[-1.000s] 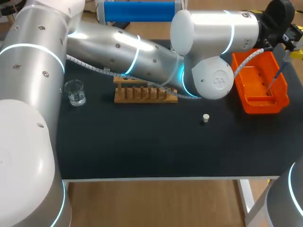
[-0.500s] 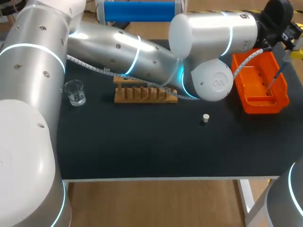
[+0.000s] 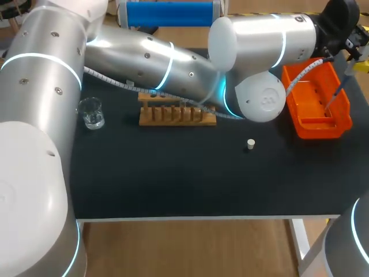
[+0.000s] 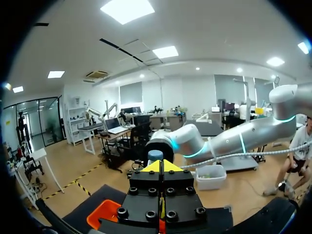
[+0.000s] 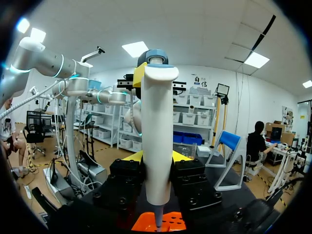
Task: Invert the test tube, pick up the pipette, mount the tip to pipette, aspirate from beaker and dispense into the tube, eject the tip, return the pipette, and cap with the stopper.
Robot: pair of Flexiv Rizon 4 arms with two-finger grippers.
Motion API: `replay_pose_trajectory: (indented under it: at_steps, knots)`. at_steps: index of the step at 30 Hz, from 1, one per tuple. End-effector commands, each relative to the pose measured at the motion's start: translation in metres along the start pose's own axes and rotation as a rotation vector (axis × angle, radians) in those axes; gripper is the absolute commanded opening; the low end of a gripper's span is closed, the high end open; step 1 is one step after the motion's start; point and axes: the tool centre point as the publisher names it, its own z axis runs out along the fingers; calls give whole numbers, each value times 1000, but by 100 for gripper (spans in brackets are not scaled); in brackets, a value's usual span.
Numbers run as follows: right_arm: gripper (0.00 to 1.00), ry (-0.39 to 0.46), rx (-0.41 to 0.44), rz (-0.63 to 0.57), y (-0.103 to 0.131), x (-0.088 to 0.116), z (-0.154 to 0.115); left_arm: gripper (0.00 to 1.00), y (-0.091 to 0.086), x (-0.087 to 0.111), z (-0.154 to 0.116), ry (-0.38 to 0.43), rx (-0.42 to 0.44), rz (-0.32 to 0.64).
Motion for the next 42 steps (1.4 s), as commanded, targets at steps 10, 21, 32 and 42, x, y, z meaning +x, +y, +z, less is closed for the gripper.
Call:
replay_pose_trajectory:
  at_steps: [10,21,32,42]
  knots:
    - [0,-1,3,-1,1,1,0,0,13,-9,6,18,50,11]
    - [0,-1,3,-1,1,1,0,0,22,-10,7,15,34,19]
    - [0,-1,3,-1,1,1,0,0,29,-9,8,11,30,20]
    - [0,-1,3,-1,1,1,0,0,35,-8,9,5,21,32]
